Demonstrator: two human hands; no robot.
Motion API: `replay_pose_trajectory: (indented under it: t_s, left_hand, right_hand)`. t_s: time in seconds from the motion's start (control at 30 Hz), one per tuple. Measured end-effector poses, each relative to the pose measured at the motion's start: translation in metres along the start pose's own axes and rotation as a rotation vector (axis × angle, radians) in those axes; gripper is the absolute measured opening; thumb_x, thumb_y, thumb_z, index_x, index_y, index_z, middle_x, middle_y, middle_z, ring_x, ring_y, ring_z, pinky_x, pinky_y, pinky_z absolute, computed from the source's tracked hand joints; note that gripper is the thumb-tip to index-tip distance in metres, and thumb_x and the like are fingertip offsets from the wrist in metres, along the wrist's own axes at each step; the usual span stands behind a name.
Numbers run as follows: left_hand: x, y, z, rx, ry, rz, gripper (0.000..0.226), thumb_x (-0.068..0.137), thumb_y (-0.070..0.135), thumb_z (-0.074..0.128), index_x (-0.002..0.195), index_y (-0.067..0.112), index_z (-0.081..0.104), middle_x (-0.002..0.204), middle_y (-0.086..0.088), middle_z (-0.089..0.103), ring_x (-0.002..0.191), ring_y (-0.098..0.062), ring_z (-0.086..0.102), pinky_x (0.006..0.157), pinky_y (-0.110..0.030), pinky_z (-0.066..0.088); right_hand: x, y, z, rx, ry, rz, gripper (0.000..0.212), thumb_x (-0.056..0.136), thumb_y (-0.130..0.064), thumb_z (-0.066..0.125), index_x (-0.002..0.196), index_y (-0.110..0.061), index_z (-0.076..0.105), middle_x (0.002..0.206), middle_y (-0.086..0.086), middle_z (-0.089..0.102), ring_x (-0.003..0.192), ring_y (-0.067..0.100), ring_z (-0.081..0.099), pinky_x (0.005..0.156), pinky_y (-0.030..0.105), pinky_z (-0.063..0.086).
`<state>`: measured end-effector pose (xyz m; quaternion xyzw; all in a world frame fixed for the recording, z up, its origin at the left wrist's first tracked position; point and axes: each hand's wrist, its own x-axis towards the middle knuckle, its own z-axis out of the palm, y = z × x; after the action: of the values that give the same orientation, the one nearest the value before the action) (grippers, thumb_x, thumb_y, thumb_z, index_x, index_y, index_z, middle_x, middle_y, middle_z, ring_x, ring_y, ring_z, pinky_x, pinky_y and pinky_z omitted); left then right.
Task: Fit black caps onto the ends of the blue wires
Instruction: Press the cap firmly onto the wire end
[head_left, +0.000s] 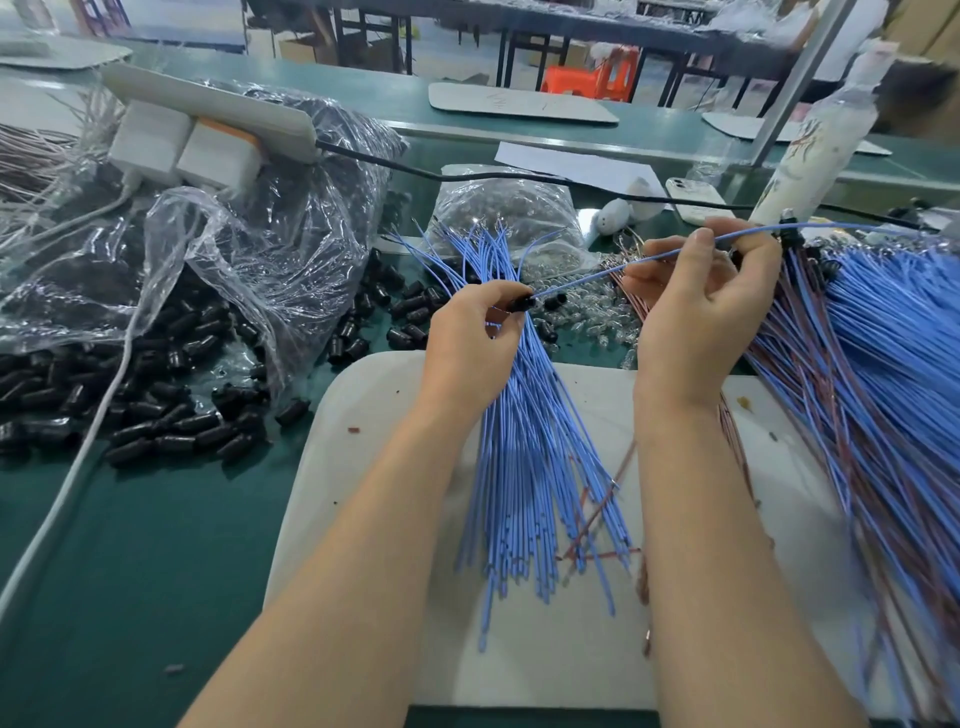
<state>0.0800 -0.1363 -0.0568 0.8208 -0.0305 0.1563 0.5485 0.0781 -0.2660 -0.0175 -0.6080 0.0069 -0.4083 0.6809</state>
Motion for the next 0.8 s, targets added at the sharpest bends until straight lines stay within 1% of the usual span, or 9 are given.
replay_pose_trajectory:
  t_s: [0.1, 0.2, 0.3, 0.37, 0.43, 0.5, 0.57, 0.7, 0.8]
  left_hand:
    - [0.000, -0.002, 0.000, 0.057, -0.001, 0.035, 0.024, 0.092, 0.009, 0.056, 0.112, 0.018, 0.067, 0.099, 0.002, 0.064, 0.086, -0.005, 0.055, 0.083, -0.019, 0.045]
    - [0.001, -0.005, 0.002, 0.099, -0.003, 0.055, 0.024, 0.092, 0.010, 0.057, 0.113, 0.018, 0.066, 0.101, 0.002, 0.062, 0.086, -0.005, 0.053, 0.080, -0.017, 0.040]
    - [0.001, -0.005, 0.002, 0.139, -0.006, 0.083, 0.023, 0.091, 0.011, 0.059, 0.112, 0.016, 0.067, 0.101, 0.001, 0.063, 0.090, -0.009, 0.054, 0.079, -0.015, 0.036]
    - [0.001, -0.005, 0.002, 0.178, 0.012, 0.112, 0.023, 0.090, 0.012, 0.060, 0.112, 0.014, 0.068, 0.105, 0.000, 0.066, 0.099, -0.015, 0.055, 0.086, -0.019, 0.037]
    - [0.001, -0.004, 0.001, 0.241, 0.043, 0.134, 0.022, 0.091, 0.016, 0.060, 0.112, 0.016, 0.068, 0.107, 0.002, 0.067, 0.107, -0.021, 0.050, 0.096, -0.030, 0.035]
    - [0.001, -0.002, -0.001, 0.265, 0.056, 0.137, 0.023, 0.092, 0.020, 0.059, 0.113, 0.018, 0.067, 0.108, 0.003, 0.067, 0.111, -0.022, 0.048, 0.099, -0.037, 0.034]
    - [0.002, -0.001, -0.002, 0.242, 0.059, 0.150, 0.023, 0.092, 0.020, 0.059, 0.114, 0.018, 0.066, 0.107, 0.003, 0.067, 0.109, -0.023, 0.051, 0.099, -0.038, 0.035]
    - [0.001, 0.006, -0.002, 0.184, 0.114, 0.204, 0.021, 0.091, 0.018, 0.060, 0.110, 0.014, 0.068, 0.104, 0.001, 0.069, 0.104, -0.022, 0.055, 0.095, -0.031, 0.037]
    - [0.001, 0.017, -0.002, 0.107, 0.154, 0.217, 0.020, 0.091, 0.018, 0.059, 0.108, 0.015, 0.070, 0.101, 0.004, 0.070, 0.102, -0.018, 0.057, 0.091, -0.025, 0.039]
  right_hand:
    - [0.000, 0.001, 0.000, 0.024, 0.002, 0.054, 0.008, 0.100, -0.009, 0.040, 0.097, -0.013, 0.045, 0.076, 0.008, 0.062, 0.053, 0.014, 0.060, 0.057, 0.026, 0.051]
    - [-0.001, 0.005, 0.001, 0.039, -0.014, 0.105, 0.007, 0.100, -0.009, 0.041, 0.097, -0.011, 0.047, 0.074, 0.007, 0.063, 0.053, 0.012, 0.060, 0.056, 0.024, 0.051]
    - [-0.004, 0.010, 0.006, 0.039, -0.103, 0.215, 0.013, 0.101, -0.010, 0.043, 0.092, -0.009, 0.052, 0.072, 0.006, 0.064, 0.054, 0.011, 0.062, 0.055, 0.022, 0.052]
    - [-0.008, 0.013, 0.010, 0.040, -0.176, 0.304, 0.018, 0.100, -0.013, 0.045, 0.086, -0.009, 0.055, 0.069, 0.004, 0.065, 0.055, 0.010, 0.063, 0.055, 0.021, 0.051]
    - [-0.010, 0.015, 0.012, 0.047, -0.219, 0.347, 0.021, 0.100, -0.015, 0.048, 0.082, -0.011, 0.058, 0.066, 0.001, 0.065, 0.057, 0.009, 0.063, 0.055, 0.020, 0.051]
    - [-0.010, 0.015, 0.012, 0.066, -0.240, 0.360, 0.022, 0.099, -0.017, 0.050, 0.081, -0.013, 0.061, 0.067, -0.002, 0.067, 0.061, 0.008, 0.064, 0.057, 0.020, 0.051]
    - [-0.012, 0.016, 0.013, 0.024, -0.280, 0.343, 0.021, 0.098, -0.019, 0.052, 0.080, -0.017, 0.064, 0.071, -0.006, 0.066, 0.066, 0.005, 0.061, 0.062, 0.020, 0.051]
    - [-0.021, 0.017, 0.022, -0.136, -0.396, 0.313, 0.021, 0.097, -0.020, 0.054, 0.078, -0.021, 0.063, 0.076, 0.000, 0.063, 0.075, 0.016, 0.057, 0.078, 0.043, 0.051]
    - [-0.025, 0.010, 0.033, -0.115, -0.434, 0.302, 0.017, 0.099, -0.021, 0.050, 0.089, -0.023, 0.064, 0.086, 0.005, 0.068, 0.081, 0.018, 0.064, 0.083, 0.042, 0.054]
